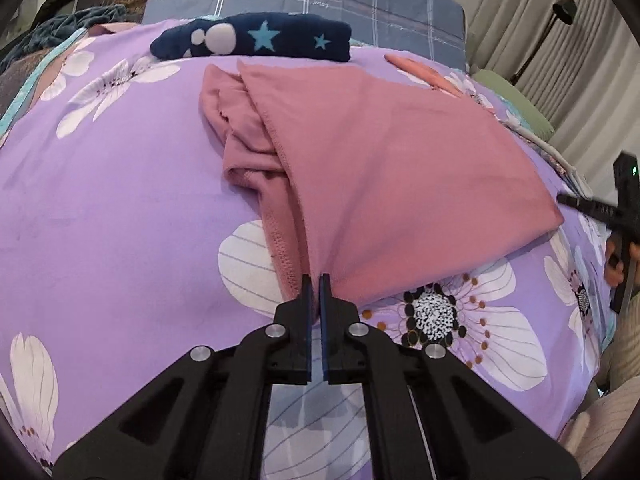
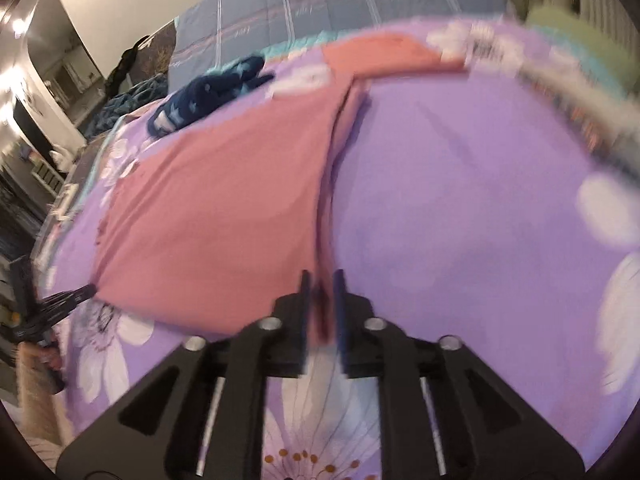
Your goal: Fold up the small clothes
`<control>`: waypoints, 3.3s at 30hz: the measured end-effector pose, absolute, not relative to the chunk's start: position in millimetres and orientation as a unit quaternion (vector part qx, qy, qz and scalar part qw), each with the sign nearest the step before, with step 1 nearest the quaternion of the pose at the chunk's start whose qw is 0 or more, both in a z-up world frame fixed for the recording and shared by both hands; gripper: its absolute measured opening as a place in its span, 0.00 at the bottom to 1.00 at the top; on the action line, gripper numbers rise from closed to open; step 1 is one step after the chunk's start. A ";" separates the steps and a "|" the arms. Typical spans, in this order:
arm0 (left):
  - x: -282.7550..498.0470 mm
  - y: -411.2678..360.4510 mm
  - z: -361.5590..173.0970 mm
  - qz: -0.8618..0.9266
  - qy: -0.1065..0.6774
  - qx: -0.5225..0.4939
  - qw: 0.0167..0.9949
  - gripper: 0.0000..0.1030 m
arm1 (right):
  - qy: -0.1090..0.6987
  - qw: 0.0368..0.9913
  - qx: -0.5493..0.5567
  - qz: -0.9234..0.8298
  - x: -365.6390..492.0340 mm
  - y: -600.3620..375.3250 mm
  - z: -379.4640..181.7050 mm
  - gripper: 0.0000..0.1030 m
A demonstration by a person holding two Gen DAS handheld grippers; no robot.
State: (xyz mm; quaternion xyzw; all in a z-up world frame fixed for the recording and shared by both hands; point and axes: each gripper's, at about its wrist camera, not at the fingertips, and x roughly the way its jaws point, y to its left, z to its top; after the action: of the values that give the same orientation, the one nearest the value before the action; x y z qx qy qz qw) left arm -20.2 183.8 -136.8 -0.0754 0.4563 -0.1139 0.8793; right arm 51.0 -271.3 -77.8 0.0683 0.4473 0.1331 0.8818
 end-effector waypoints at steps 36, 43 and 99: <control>-17.7 193.6 -155.1 -0.177 0.404 -0.169 0.881 0.28 | 0.509 0.809 -0.155 0.251 237.7 192.2 -106.8 0.18; -25.7 207.8 -150.6 -0.169 0.380 -0.193 0.889 0.02 | 0.468 0.835 -0.109 0.269 230.6 180.2 -74.2 0.02; 48.6 -177.9 -135.3 -0.312 0.402 0.176 0.843 0.23 | 0.476 0.807 0.249 0.246 255.6 -301.9 -121.6 0.48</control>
State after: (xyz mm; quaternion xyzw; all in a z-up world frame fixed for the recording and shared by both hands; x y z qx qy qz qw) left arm 48.6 -177.9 -135.3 0.1764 0.4018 -0.3120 0.8427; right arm 255.6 -301.9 -121.6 0.2486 0.4763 0.2463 0.8067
